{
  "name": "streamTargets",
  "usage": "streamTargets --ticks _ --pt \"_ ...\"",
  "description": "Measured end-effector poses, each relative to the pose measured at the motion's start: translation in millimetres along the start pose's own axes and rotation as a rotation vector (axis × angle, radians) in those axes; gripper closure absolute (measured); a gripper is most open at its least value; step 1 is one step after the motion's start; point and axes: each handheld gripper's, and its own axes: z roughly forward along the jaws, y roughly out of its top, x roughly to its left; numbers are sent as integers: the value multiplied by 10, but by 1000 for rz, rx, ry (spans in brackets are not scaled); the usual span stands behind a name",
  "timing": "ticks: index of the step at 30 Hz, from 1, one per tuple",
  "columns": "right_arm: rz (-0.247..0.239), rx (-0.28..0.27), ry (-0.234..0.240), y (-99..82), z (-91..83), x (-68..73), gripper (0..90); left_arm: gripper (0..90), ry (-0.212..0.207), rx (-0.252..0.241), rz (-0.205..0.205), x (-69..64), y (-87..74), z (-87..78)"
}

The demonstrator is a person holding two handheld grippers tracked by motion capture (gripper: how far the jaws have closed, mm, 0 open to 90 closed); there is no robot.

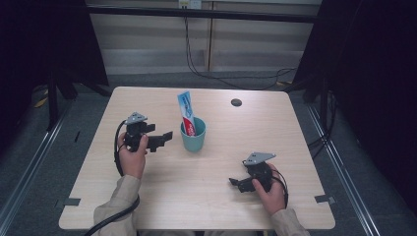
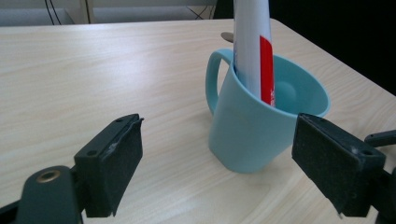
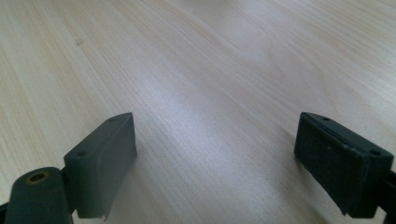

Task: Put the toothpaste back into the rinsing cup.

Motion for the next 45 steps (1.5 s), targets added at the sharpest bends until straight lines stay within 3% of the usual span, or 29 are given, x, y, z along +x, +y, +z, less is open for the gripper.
streamTargets --ticks 45 --pt "0 -1 0 0 1 0 124 164 9 55 14 203 -545 -234"
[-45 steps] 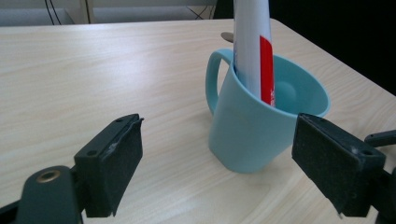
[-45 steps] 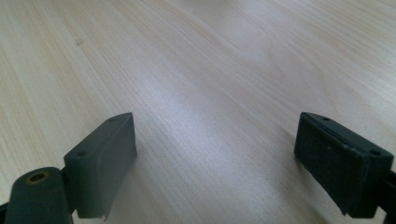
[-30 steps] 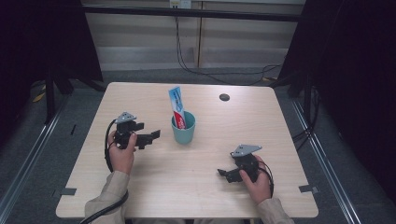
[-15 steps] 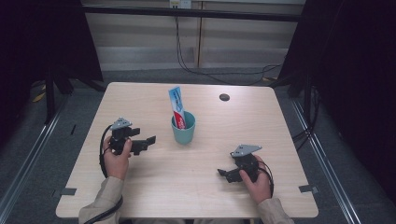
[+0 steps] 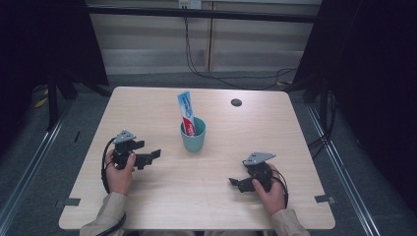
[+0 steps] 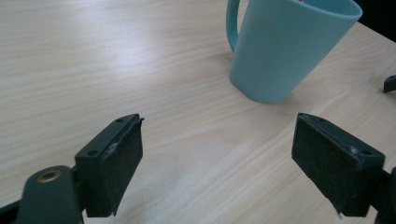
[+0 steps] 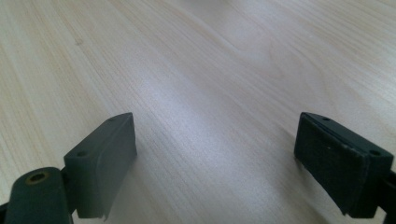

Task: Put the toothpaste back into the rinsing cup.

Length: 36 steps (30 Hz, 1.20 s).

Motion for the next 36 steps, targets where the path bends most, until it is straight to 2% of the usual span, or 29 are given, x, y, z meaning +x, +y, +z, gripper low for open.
streamTargets --ticks 18,23,29,31,32,36 --pt "-1 -2 0 0 1 0 123 165 18 79 29 6 -274 -32" --pt "-3 -2 0 0 2 -1 124 164 37 102 54 5 -318 -42" --pt "-3 -2 0 0 2 -1 124 164 36 114 59 7 -352 -51" --pt "-2 -2 0 0 2 -1 124 163 55 113 64 -3 -367 -47" --pt "-2 -2 0 0 1 -1 124 166 48 126 73 3 -370 -50" --pt "-1 -2 0 0 2 0 124 164 62 138 90 -9 -385 -38"
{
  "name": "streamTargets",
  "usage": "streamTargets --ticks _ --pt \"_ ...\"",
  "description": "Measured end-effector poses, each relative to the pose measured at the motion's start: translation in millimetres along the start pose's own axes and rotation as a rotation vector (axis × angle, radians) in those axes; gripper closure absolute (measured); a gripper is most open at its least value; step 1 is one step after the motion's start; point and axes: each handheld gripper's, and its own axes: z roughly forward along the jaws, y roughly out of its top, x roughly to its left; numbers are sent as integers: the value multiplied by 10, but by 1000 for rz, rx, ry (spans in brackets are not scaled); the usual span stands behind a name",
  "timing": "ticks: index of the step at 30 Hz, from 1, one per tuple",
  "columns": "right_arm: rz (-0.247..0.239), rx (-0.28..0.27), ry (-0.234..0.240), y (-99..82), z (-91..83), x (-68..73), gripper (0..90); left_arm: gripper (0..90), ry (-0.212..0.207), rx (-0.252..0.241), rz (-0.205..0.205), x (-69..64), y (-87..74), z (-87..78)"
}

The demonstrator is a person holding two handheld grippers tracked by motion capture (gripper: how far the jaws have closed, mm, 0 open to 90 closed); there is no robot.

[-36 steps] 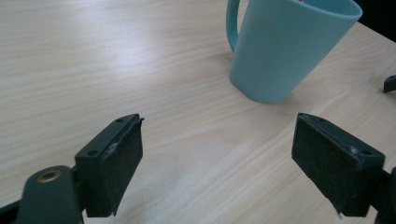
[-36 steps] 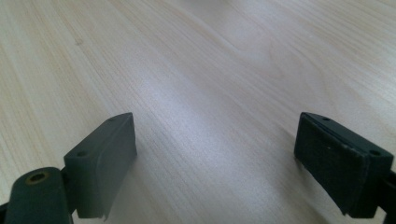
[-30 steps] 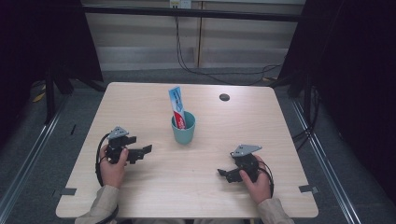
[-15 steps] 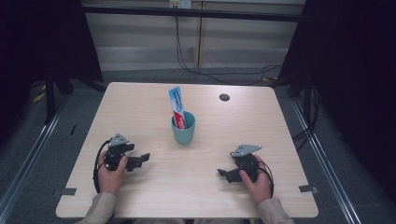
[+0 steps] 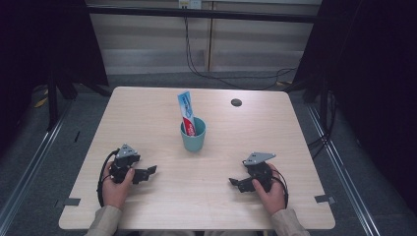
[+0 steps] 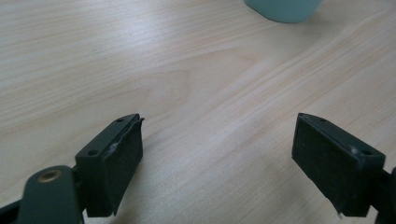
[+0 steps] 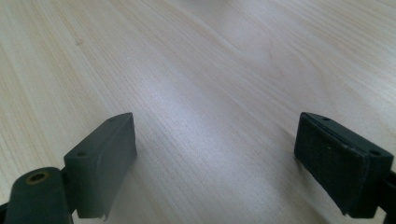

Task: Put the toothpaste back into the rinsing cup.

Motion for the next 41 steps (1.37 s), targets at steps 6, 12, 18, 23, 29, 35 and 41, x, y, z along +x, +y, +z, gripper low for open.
streamTargets --ticks 6,12,18,23,29,35,41 --pt "-2 0 0 0 0 -1 124 162 7 25 14 -10 -2 12" --pt "-1 0 0 0 0 -1 124 161 8 28 20 -11 -2 12" --pt "-1 0 0 0 0 -1 124 158 27 49 79 -33 -1 21" --pt "-1 0 0 0 0 0 124 145 39 61 105 -51 1 33" --pt "-1 0 0 0 0 0 124 142 39 62 106 -51 1 34" --pt "-1 0 1 0 0 0 123 141 38 59 105 -51 1 37" --pt "-1 2 1 1 0 -1 122 139 38 60 104 -52 1 38"
